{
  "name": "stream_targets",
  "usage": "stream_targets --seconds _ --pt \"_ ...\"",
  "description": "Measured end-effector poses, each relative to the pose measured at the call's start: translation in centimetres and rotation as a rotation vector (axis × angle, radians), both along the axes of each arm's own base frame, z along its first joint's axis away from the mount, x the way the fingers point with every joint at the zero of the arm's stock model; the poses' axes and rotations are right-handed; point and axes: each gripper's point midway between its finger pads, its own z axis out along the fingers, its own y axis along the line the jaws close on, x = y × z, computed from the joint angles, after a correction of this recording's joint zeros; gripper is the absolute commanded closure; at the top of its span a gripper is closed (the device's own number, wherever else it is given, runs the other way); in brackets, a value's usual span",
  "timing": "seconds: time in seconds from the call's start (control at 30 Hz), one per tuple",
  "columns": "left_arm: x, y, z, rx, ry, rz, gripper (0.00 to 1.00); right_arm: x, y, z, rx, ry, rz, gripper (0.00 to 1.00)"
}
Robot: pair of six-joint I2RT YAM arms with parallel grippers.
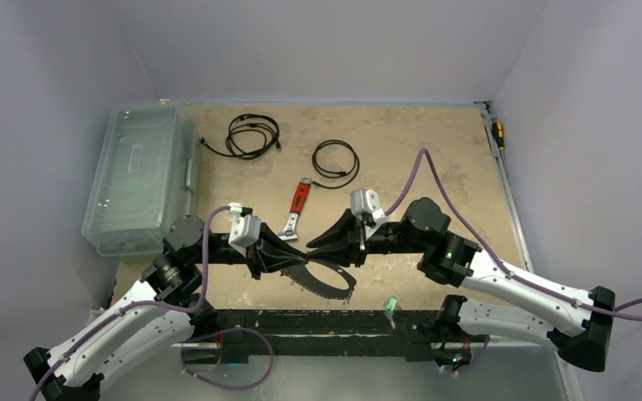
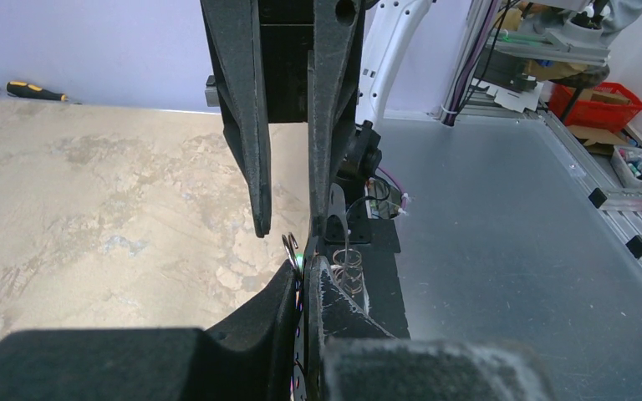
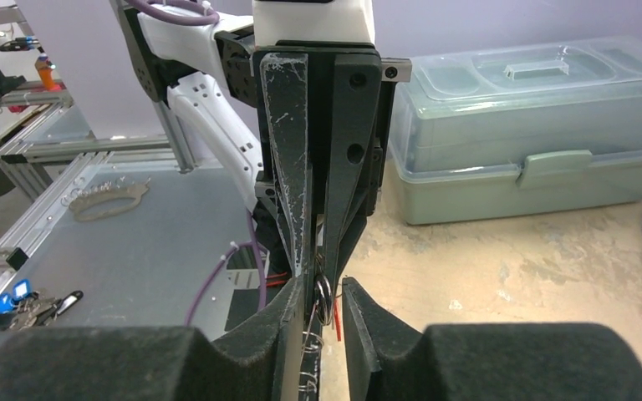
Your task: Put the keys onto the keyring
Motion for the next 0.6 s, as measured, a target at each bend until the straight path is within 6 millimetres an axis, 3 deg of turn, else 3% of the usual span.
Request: stream_targets --seconds 0.33,0.6 --pt "-0.07 0.08 0.12 -0.004 -0.004 0.0 1.0 0.17 0.25 -0.48 -0.022 0.009 0.0 0.76" --pt "-0.09 0.1 0.08 -0.004 -0.004 0.0 1.0 0.17 0.18 -0.88 -0.045 0.007 0.0 0.84"
